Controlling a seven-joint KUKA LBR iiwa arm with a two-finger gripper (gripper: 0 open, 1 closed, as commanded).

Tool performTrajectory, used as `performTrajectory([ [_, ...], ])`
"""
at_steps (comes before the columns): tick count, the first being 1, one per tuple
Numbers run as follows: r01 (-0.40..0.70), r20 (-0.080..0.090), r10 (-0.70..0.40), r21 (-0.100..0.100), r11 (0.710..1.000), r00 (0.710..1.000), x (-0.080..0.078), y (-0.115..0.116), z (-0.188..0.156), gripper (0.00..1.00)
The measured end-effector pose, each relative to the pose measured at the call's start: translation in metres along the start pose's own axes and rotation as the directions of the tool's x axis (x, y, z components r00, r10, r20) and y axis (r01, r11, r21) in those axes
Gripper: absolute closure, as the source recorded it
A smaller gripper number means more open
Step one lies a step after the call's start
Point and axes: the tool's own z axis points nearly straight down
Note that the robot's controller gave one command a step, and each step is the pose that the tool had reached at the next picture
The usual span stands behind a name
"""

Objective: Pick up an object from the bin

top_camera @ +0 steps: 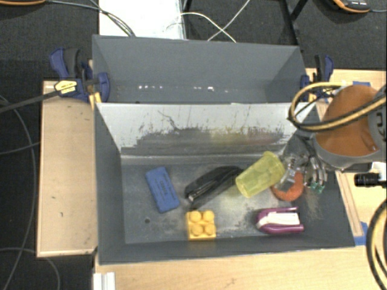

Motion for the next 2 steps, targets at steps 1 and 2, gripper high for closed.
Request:
performTrajectory([
  [1, 0.002, -0.005, -0.002, 0.001, 1.000, 1.000, 0.000, 0.000, -0.021, 1.00],
  [2, 0.003, 0.000, -0.003, 0.000, 1.000, 1.000, -0.002, 0.001, -0.039, 1.00],
])
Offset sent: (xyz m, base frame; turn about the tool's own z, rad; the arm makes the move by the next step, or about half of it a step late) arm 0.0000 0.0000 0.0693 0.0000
